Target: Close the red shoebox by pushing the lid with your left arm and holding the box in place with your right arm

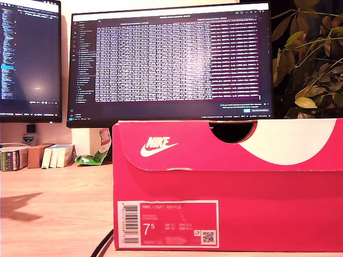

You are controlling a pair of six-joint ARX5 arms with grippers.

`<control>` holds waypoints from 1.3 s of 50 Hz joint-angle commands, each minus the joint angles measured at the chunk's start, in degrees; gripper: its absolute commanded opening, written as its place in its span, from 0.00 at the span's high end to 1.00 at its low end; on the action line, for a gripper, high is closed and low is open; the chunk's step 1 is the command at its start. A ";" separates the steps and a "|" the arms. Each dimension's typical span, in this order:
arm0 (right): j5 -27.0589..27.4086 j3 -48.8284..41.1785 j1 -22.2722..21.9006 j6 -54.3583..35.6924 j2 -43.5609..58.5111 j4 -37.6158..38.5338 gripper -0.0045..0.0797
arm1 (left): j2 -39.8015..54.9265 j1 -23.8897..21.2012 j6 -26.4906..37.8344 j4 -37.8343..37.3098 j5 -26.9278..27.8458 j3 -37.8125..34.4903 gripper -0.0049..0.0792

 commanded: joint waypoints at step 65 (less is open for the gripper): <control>4.09 -25.97 3.02 4.74 -24.00 8.28 0.96 | -13.38 -9.27 -9.64 17.46 -12.98 -21.35 0.96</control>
